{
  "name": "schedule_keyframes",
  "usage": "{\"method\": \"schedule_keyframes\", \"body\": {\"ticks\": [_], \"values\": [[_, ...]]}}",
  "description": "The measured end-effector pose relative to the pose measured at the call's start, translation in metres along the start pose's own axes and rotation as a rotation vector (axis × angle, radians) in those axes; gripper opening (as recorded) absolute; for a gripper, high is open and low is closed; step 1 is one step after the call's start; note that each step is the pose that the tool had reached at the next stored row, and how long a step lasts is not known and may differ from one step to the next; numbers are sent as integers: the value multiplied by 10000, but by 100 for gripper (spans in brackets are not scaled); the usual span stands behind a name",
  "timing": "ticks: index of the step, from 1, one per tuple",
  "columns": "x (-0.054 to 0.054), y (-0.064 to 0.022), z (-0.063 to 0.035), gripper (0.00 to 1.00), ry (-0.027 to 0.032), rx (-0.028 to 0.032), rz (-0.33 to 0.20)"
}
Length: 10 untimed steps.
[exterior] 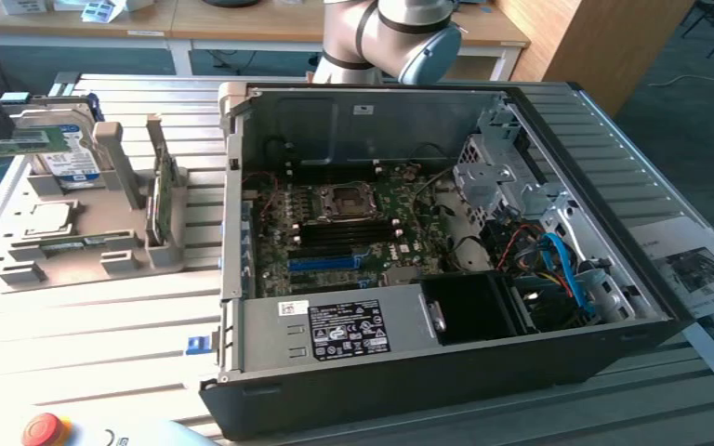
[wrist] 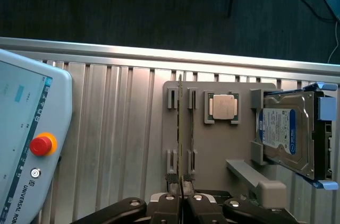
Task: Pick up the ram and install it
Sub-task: 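Pick up the ram and move it above insertion slot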
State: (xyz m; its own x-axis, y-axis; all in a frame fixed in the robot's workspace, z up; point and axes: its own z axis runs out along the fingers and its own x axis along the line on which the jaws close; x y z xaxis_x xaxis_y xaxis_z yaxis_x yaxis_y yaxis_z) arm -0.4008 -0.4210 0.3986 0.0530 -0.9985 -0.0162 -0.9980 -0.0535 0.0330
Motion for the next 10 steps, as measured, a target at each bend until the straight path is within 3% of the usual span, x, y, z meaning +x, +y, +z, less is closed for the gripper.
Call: {"method": "schedule_keyframes", "body": {"ticks": [10], "values": [[4, -25, -1, 12, 0, -1, -3]]}}
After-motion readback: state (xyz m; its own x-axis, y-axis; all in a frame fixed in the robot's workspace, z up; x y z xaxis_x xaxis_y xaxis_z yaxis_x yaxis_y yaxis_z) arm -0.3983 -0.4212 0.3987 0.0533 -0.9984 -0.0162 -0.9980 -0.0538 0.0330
